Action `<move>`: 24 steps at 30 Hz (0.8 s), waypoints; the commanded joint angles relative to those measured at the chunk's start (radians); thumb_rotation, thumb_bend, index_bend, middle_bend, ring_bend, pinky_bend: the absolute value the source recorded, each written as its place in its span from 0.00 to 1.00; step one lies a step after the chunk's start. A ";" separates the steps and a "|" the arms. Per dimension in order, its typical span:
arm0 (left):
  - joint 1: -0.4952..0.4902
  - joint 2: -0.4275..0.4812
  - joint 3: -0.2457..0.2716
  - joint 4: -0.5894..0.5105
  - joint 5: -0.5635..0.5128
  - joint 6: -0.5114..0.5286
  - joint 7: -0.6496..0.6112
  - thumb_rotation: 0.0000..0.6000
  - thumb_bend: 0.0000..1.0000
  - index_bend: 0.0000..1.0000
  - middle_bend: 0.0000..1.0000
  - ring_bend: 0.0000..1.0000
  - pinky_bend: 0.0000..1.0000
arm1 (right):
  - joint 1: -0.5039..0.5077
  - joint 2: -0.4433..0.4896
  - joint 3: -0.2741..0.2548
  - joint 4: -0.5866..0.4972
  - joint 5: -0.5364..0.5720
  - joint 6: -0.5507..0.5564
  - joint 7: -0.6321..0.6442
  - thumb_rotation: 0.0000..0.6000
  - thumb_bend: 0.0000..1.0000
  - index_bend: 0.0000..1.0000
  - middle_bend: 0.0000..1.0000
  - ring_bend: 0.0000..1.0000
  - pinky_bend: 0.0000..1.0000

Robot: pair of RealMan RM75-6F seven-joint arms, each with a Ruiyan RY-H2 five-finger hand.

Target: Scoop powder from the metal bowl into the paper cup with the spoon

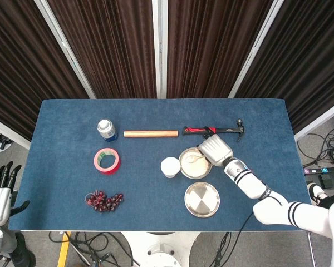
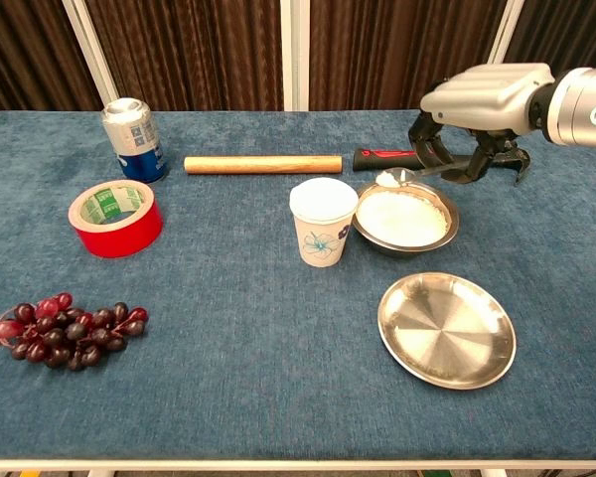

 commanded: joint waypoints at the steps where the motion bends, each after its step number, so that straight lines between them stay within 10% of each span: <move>1: 0.001 -0.001 0.001 0.002 0.000 0.001 -0.002 1.00 0.10 0.14 0.10 0.05 0.04 | 0.017 0.026 0.026 -0.051 -0.020 -0.006 0.003 1.00 0.34 0.60 0.58 0.22 0.00; 24: 0.010 -0.012 0.002 0.020 -0.005 0.005 -0.026 1.00 0.10 0.14 0.10 0.05 0.04 | 0.281 -0.087 -0.062 -0.094 0.133 0.021 -0.761 1.00 0.34 0.60 0.57 0.22 0.00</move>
